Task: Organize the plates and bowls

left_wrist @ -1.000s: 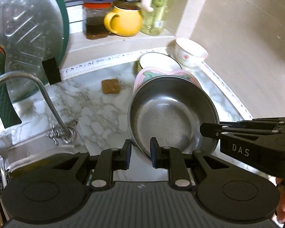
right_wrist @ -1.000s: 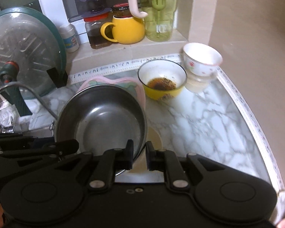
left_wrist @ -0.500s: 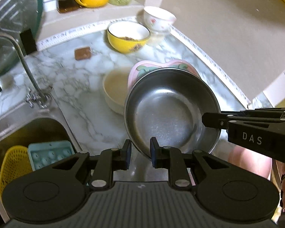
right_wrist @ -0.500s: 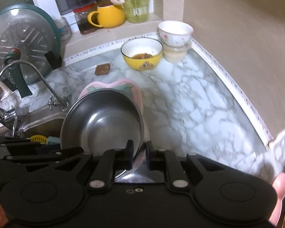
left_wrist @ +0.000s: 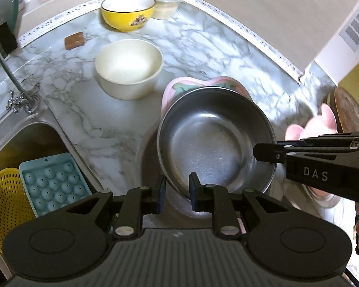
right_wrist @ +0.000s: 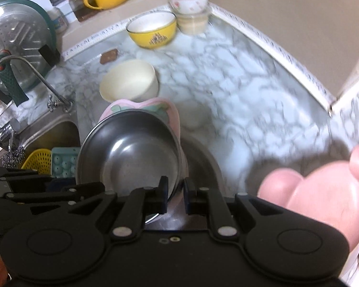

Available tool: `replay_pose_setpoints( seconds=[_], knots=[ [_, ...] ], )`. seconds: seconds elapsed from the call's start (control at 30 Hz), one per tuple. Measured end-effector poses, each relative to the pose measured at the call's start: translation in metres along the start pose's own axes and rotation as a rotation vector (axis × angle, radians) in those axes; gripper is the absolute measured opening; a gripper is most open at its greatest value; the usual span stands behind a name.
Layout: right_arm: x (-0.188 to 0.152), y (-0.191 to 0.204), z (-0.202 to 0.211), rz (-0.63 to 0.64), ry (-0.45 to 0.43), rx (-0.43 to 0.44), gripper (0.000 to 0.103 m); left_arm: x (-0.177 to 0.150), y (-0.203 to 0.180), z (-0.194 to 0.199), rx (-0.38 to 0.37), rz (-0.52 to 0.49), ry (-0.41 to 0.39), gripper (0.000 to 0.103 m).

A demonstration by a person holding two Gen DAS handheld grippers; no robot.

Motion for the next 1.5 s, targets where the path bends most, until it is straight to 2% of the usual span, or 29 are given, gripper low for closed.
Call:
replay_pose_setpoints(
  seconds=[0.63, 0.87, 1.0, 1.5],
  knots=[
    [-0.033, -0.014, -0.011, -0.060, 0.078, -0.004, 0.014, -0.021, -0.016, -0.015, 0.019, -0.053, 0.075, 0.019],
    [-0.032, -0.013, -0.008, -0.063, 0.069, 0.013, 0.016, -0.022, -0.013, -0.021, 0.022, -0.050, 0.086, 0.019],
    [-0.030, -0.014, -0.006, -0.071, 0.069, 0.034, 0.022, -0.022, -0.010, -0.022, 0.016, -0.036, 0.094, 0.019],
    [-0.021, -0.014, 0.013, -0.034, 0.018, 0.054, 0.031, -0.015, -0.003, 0.001, -0.008, -0.048, 0.055, 0.021]
  ],
)
Point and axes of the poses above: each gripper's, at about its wrist camera, not at the fingertips, and z roughly against the way its jaws point, y to its left, x to its top, the point moved 1 cm from there along -z, roughly the way its jaws point, and after that the axes turned 13 degrees about -y, right-handed, at the moved point
